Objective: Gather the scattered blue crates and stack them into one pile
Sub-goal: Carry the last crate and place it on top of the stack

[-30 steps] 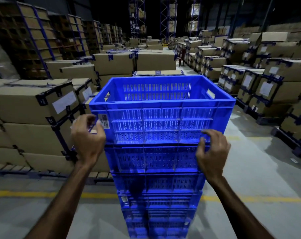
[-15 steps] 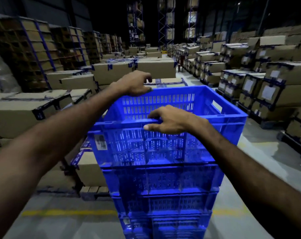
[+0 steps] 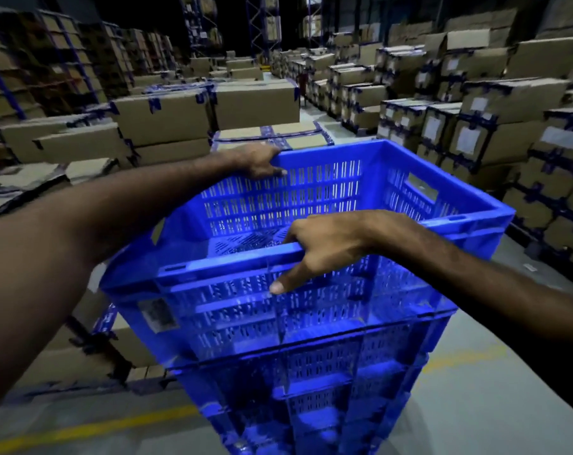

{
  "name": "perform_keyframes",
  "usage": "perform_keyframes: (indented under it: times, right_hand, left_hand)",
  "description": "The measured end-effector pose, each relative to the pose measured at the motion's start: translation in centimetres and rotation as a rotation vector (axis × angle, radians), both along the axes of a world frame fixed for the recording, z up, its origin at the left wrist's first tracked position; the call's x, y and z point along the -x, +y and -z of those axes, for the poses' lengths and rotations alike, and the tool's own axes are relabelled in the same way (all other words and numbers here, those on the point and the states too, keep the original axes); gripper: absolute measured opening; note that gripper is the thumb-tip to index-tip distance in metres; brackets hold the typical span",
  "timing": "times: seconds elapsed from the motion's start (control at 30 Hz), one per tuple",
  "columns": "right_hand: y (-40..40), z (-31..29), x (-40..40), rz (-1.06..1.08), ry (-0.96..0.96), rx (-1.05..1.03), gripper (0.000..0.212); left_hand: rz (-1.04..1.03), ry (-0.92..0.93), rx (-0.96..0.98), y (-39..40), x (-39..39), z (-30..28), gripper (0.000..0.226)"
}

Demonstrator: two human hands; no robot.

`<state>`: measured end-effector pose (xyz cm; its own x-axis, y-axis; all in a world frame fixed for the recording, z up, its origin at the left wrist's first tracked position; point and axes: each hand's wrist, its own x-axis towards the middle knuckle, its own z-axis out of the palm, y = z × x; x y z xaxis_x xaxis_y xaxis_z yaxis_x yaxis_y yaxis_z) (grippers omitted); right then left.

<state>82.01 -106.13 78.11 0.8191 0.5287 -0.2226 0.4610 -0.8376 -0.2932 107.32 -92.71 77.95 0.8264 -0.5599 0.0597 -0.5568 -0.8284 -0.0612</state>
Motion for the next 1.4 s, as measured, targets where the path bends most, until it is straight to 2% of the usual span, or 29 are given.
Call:
perform_keyframes:
  times: [0.13, 0.43, 0.57, 0.83, 0.97, 1.07, 1.13, 1.27, 1.33, 1.4]
  right_hand:
    - [0.1, 0.1, 0.7, 0.041, -0.131, 0.098, 0.062]
    - [-0.1, 0.5, 0.8, 0.013, -0.317, 0.095, 0.059]
    - [-0.1, 0.4, 1.0, 0.029, -0.287, 0.082, 0.057]
    - [-0.2, 0.4, 1.2, 0.027, -0.265, 0.033, 0.072]
    - [-0.6, 0.3, 0.6, -0.041, -0.123, -0.127, 0.069]
    - [-1.4, -0.4, -0.4, -0.04, -0.04, -0.248, 0.062]
    - [-2.6, -1.3, -1.3, -0.02, -0.096, -0.264, 0.06]
    - [-7.6, -3.5, -3.8, 0.102, -0.264, -0.231, 0.043]
    - [-10.6, -4.0, -5.3, 0.218, -0.342, -0.163, 0.044]
    - [-13.4, -4.1, -6.9, 0.335, -0.416, -0.023, 0.056]
  left_hand:
    - [0.017, -0.045, -0.002, 0.6, -0.7, 0.6, 0.059]
    - [-0.071, -0.225, -0.019, 0.5, -1.0, 1.7, 0.06]
    - [-0.104, -0.195, -0.035, 0.1, 0.4, 1.0, 0.065]
    - [-0.099, -0.198, -0.057, 0.2, 2.9, 0.6, 0.065]
    - [-0.048, -0.107, -0.037, 1.4, 3.0, 0.3, 0.066]
    - [-0.032, -0.039, -0.029, 2.6, 3.6, 0.0, 0.08]
    - [-0.057, -0.049, -0.026, 3.8, 4.6, -0.3, 0.088]
    - [-0.158, -0.073, -0.027, 8.1, 7.0, -0.6, 0.092]
    - [-0.248, -0.078, -0.029, 10.6, 8.2, -0.4, 0.096]
    - [-0.345, -0.063, 0.007, 12.6, 9.1, 0.3, 0.099]
